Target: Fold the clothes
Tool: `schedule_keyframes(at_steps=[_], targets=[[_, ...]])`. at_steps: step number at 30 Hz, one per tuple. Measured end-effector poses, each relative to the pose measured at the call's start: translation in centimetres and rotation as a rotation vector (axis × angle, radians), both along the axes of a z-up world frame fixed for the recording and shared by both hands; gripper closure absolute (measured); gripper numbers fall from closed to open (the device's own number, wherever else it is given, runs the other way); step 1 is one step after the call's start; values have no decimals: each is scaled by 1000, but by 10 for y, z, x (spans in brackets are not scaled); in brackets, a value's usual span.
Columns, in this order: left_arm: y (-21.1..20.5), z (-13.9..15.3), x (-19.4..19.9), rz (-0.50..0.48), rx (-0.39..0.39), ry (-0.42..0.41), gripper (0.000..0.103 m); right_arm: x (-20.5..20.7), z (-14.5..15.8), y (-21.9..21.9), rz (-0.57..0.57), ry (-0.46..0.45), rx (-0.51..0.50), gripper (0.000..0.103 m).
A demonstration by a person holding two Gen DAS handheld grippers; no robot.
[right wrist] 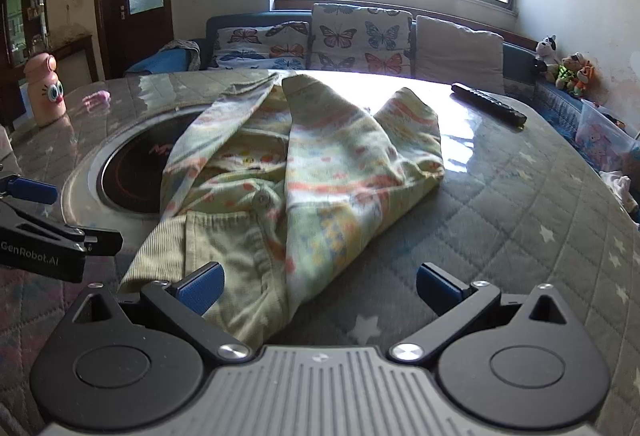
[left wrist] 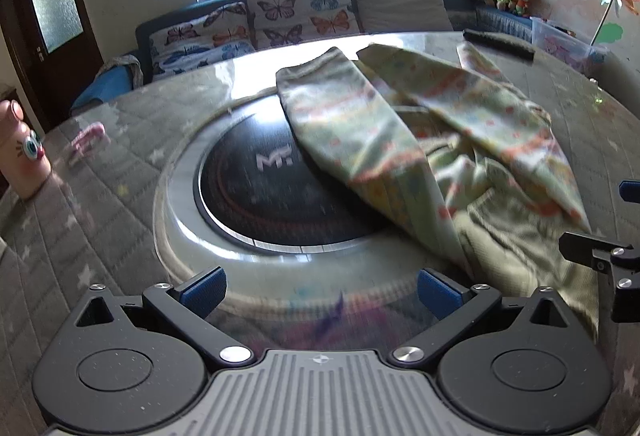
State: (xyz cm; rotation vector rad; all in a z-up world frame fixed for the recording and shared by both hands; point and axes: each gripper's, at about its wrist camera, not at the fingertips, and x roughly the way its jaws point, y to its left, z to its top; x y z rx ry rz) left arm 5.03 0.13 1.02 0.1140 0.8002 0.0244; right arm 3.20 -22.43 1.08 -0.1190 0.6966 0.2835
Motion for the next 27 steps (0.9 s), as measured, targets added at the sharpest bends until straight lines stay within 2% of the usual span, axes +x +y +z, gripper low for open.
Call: schedule_keyframes(at_steps=[6, 15, 22, 27], targets=[[-1, 8, 23, -16, 12, -13, 0, 30, 11, -2, 5, -14, -11, 0], [-8, 11, 65, -66, 19, -15, 0, 101, 23, 3, 12, -30, -11, 0], [-10, 13, 97, -90, -1, -26, 0, 164, 21, 20, 55, -19, -6, 8], [-9, 14, 119, -94, -31, -21, 0, 194, 11, 30, 77, 6, -7, 15]])
